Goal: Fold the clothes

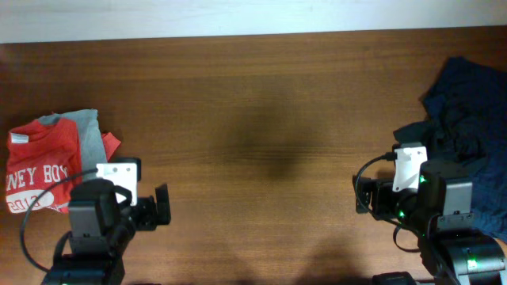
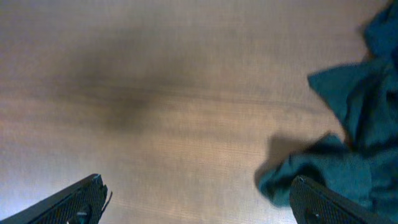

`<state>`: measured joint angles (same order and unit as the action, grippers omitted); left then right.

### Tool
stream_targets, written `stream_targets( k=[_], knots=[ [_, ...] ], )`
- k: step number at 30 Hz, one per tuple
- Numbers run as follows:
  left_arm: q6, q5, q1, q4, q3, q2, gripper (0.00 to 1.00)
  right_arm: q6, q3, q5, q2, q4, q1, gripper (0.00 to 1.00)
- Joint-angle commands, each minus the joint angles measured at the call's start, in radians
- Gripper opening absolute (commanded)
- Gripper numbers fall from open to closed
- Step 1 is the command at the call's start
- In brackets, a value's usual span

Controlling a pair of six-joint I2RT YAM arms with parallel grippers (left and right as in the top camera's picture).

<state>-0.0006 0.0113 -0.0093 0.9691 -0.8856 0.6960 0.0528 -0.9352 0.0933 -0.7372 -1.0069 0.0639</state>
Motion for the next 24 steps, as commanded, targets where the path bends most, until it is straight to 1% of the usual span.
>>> stream_targets(
  k=[1,5,20,24],
  knots=[
    [-0.010,-0.008,-0.004,0.043,0.031,-0.020,0.99,0.012,0.011,-0.019,-0.006,-0.019,-0.005,0.99],
    [-0.010,-0.008,-0.004,0.082,0.031,-0.017,0.99,0.012,0.011,-0.019,-0.025,-0.018,-0.005,0.98],
    [-0.010,-0.008,-0.004,0.083,0.031,-0.017,0.99,0.012,0.013,-0.019,-0.177,-0.016,-0.005,0.99],
    [-0.010,-0.008,-0.004,0.083,0.031,-0.017,0.99,0.012,0.017,-0.019,-0.169,-0.018,-0.005,0.99]
  ],
)
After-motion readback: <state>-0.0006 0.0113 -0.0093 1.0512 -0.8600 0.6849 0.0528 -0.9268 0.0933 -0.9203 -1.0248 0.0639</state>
